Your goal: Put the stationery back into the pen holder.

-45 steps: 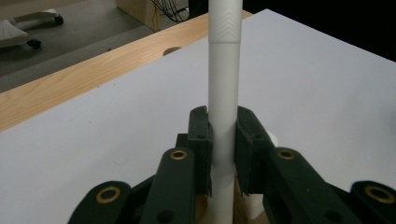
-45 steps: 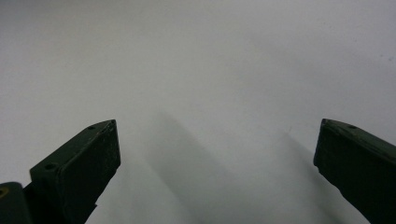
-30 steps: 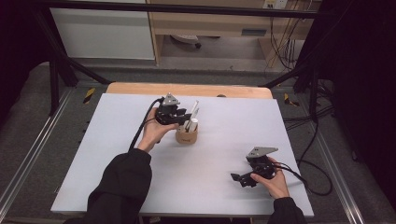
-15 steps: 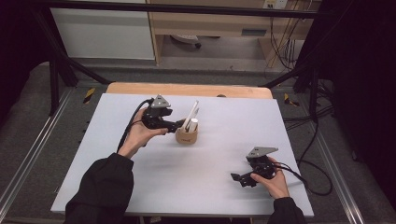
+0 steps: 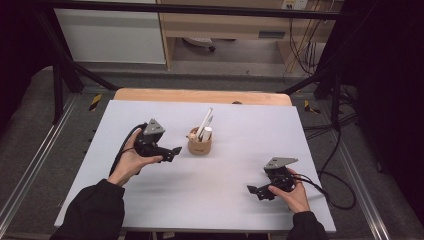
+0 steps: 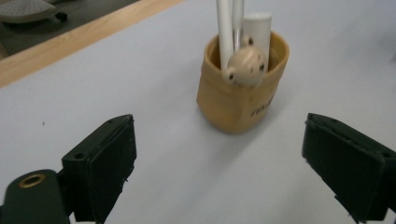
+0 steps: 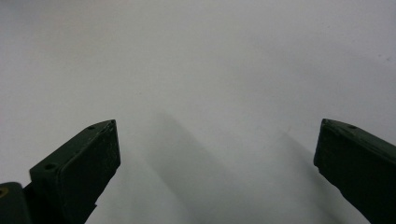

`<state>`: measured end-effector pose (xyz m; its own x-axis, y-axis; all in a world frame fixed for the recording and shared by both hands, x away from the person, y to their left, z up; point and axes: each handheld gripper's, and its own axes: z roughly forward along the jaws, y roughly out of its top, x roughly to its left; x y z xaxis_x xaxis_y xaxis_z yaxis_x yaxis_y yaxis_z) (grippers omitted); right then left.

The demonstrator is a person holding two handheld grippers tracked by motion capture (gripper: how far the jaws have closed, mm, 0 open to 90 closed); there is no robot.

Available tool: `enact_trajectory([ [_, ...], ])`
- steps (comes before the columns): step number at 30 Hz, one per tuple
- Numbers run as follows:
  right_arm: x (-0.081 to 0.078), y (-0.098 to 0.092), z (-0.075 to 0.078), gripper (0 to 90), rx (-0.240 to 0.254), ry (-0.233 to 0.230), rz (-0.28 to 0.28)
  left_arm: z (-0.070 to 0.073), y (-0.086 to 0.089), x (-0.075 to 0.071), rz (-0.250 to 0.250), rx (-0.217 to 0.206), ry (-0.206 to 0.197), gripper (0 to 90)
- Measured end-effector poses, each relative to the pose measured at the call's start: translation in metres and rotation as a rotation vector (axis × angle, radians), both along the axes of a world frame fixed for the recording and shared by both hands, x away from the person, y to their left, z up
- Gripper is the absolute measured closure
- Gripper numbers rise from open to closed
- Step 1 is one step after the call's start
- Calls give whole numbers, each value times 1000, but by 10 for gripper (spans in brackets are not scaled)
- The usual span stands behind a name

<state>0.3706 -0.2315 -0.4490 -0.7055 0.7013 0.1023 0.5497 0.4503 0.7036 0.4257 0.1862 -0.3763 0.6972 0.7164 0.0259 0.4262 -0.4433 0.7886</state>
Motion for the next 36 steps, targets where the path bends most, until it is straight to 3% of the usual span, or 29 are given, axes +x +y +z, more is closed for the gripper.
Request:
enact_trajectory([
  [12, -1, 0, 1, 9, 0, 1, -4, -47, 47, -35, 41, -31, 46, 80],
  [18, 0, -1, 0, 10, -4, -3, -5, -63, 67, -50, 58, -30, 64, 81],
  [21, -1, 0, 0, 10, -5, -2, -6, -68, 75, -57, 63, -6, 60, 80],
  [36, -1, -1, 1, 9, -3, 0, -9, -73, 86, -66, 57, -13, 76, 80],
])
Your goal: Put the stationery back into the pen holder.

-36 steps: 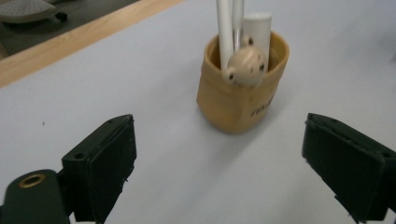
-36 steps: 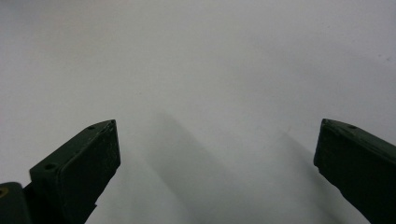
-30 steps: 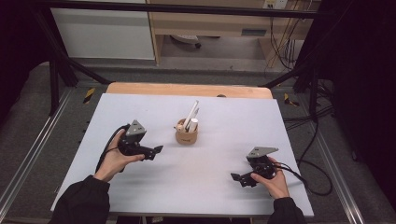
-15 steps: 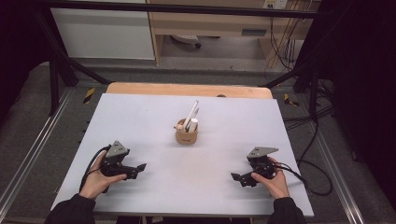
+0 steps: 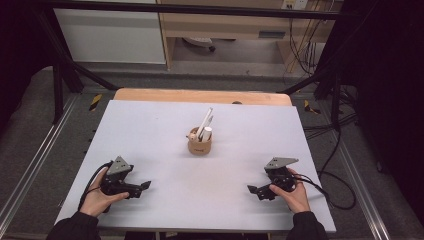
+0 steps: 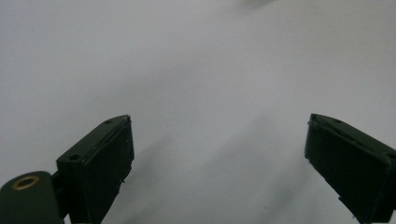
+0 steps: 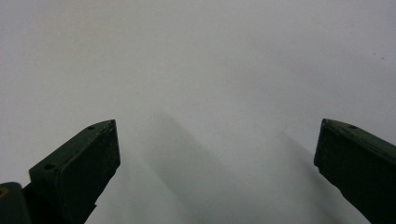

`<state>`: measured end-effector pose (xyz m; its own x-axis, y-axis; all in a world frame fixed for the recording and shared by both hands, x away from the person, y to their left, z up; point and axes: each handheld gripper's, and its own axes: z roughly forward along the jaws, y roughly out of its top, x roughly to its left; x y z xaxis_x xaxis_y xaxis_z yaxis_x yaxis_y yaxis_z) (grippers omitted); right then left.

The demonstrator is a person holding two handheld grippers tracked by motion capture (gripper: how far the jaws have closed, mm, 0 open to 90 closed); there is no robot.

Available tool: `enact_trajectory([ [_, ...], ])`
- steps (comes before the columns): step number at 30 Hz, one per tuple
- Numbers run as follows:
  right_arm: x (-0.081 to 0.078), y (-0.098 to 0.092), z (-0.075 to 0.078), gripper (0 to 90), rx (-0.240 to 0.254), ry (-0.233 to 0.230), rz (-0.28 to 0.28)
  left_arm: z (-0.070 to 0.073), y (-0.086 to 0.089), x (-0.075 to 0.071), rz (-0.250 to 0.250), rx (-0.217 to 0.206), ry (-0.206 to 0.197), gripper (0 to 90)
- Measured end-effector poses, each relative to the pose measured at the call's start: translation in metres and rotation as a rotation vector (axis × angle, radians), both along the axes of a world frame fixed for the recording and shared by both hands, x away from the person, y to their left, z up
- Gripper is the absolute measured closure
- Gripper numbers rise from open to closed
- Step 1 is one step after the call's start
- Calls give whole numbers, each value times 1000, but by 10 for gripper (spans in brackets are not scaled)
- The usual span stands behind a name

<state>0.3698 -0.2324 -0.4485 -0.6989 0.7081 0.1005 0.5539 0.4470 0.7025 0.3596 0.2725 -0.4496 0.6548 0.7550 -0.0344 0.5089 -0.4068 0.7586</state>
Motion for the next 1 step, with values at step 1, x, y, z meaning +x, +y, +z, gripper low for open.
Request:
enact_trajectory([
  [1, 0, 0, 0, 9, 1, 0, 1, 0, 0, 0, -1, 0, 0, 80],
])
